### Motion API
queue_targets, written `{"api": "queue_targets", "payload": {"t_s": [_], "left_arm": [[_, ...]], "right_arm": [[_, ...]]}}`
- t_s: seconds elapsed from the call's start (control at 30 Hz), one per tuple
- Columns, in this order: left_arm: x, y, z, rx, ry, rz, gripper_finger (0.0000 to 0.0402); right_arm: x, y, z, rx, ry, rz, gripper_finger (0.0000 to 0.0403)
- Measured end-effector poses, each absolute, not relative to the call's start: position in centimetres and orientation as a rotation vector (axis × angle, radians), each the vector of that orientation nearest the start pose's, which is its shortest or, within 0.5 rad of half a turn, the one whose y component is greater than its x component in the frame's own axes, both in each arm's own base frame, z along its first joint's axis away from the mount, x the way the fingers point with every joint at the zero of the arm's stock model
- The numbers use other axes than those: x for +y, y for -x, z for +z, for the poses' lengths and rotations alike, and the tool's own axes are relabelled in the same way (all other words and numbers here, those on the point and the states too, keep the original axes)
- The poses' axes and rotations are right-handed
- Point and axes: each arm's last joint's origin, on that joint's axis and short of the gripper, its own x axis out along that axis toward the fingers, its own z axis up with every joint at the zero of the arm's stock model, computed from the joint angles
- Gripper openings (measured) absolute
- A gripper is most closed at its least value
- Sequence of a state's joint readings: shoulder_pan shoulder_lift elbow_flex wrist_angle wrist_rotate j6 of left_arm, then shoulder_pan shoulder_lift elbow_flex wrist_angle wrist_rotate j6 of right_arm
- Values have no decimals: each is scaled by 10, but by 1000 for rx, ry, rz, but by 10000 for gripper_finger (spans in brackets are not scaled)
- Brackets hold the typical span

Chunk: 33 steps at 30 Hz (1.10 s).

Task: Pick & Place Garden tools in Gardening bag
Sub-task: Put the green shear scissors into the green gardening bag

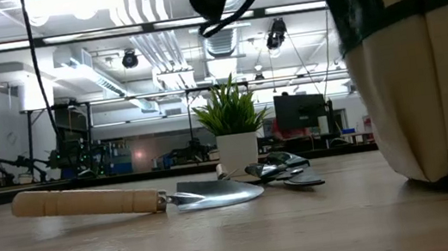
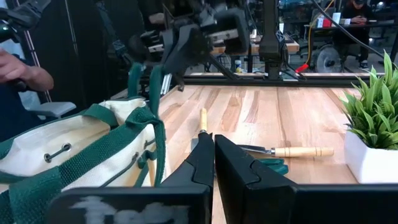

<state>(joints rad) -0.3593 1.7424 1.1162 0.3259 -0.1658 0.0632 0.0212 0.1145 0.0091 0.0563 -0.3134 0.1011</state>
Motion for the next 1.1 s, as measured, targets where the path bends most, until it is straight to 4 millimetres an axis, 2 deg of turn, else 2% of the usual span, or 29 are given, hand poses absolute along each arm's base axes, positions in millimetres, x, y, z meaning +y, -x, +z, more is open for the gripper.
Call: {"api": "queue_targets", "payload": {"t_s": [0.4, 0.5, 0.7, 0.83, 0.97, 1.1], "left_arm": [[-130, -368, 237, 303, -103, -196, 17], [-131, -367, 236, 315, -104, -204, 49], [-130, -366, 236, 334, -66, -197, 141], [-129, -362, 242, 332, -61, -201, 173], [-131, -352, 252, 331, -62, -224, 178], [-130, -333, 260, 302, -65, -225, 158]], "right_arm": [[11, -103, 163, 66, -107, 332, 8], [11, -103, 163, 66, -107, 332, 8], [11, -103, 163, 66, -107, 332, 8], [11, -103, 163, 65, -107, 332, 8], [11, -103, 163, 66, -107, 331, 8], [11, -103, 163, 64, -107, 331, 8]]}}
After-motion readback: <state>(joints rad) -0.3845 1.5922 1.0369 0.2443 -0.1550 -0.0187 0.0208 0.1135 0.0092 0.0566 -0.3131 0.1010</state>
